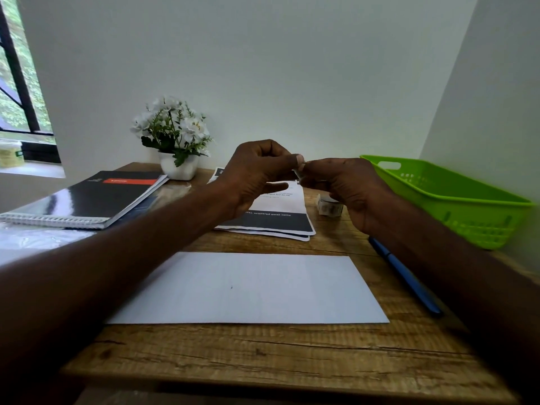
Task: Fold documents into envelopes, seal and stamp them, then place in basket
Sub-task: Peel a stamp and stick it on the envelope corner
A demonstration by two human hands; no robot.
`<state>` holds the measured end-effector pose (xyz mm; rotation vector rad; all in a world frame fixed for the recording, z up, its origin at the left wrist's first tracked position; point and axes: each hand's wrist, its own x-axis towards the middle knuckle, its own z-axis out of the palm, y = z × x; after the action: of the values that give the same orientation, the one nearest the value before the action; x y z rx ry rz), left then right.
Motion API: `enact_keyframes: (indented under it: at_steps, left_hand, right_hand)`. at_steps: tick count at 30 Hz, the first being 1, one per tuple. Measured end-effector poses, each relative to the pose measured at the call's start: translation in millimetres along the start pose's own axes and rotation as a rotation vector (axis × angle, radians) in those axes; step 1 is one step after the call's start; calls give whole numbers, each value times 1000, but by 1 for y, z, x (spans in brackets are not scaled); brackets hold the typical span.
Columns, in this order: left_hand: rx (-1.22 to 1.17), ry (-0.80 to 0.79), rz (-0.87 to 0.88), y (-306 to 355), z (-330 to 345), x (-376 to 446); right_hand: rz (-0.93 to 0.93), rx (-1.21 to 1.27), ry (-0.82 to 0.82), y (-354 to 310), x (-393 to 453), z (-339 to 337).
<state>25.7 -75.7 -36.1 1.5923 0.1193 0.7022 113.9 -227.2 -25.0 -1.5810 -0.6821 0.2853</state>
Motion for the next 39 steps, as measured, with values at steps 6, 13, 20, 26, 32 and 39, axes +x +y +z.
enact_keyframes:
  at_steps: [6, 13, 20, 26, 32, 39]
  left_hand:
    - [25, -93, -64, -2, -7, 2]
    - [28, -27, -9, -3, -1, 4]
    - [32, -18, 27, -2, -2, 4]
    - [38, -22, 34, -1, -1, 2]
    - [69, -105, -38, 1, -8, 1]
    - [78, -79, 18, -4, -4, 3]
  right_hand:
    - [-18, -24, -56, -1, 1, -2]
    - [-151, -54, 32, -1, 3, -1]
    - [-172, -38, 97, 0, 3, 4]
    - [-144, -54, 75, -4, 0, 0]
    - [-131, -97, -10, -8, -3, -6]
    - [-177, -120, 62, -4, 1, 0]
